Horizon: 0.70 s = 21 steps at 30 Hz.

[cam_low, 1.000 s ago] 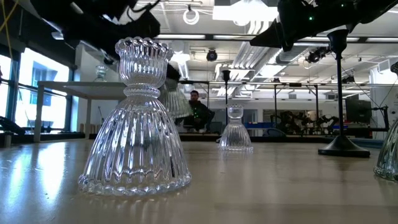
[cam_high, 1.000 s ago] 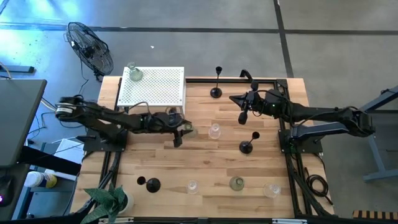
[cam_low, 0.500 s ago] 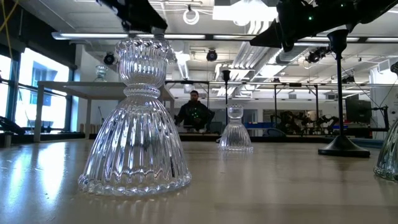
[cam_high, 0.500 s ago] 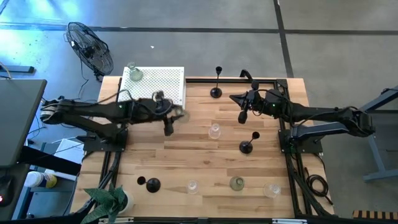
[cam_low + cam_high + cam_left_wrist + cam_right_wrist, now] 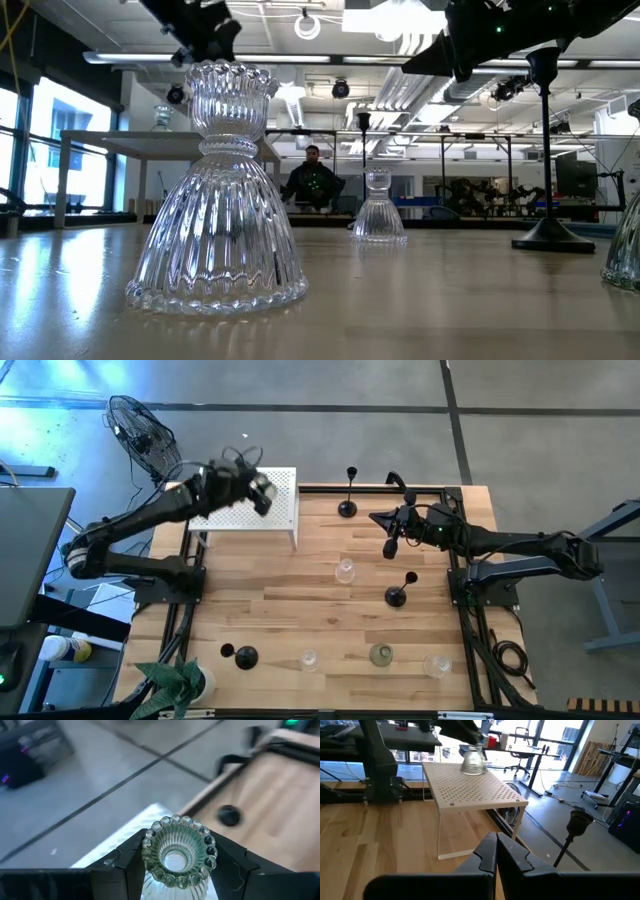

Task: Pick & Place candle stick holders
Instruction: Put the top green candle holder on the shelf aligned with the other green candle holder

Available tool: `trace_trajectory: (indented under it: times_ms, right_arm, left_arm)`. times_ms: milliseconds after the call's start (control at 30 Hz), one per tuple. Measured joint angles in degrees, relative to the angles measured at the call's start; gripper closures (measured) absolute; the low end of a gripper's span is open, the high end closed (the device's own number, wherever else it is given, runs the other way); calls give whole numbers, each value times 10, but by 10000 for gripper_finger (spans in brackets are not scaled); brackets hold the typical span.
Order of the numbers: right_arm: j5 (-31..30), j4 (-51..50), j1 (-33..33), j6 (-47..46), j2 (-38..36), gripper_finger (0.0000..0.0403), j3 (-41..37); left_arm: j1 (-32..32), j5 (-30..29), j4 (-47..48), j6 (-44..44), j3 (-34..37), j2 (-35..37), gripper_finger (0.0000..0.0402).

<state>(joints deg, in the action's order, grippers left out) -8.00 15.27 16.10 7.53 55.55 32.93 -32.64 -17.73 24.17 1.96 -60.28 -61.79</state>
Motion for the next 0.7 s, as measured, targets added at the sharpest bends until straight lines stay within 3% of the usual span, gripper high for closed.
trace_trajectory:
  times_ms: [133,300,700]
  right_arm:
    - [0,0,0,0,0,402,0]
    - [0,0,0,0,0,401,0]
    - [0,-5,0,0,0,401,0]
  left_arm:
    - [-90,41,-13,-1,1,-18,231]
    - [-156,57,-13,-2,1,-60,231]
    - [-185,65,-14,12,1,-80,230]
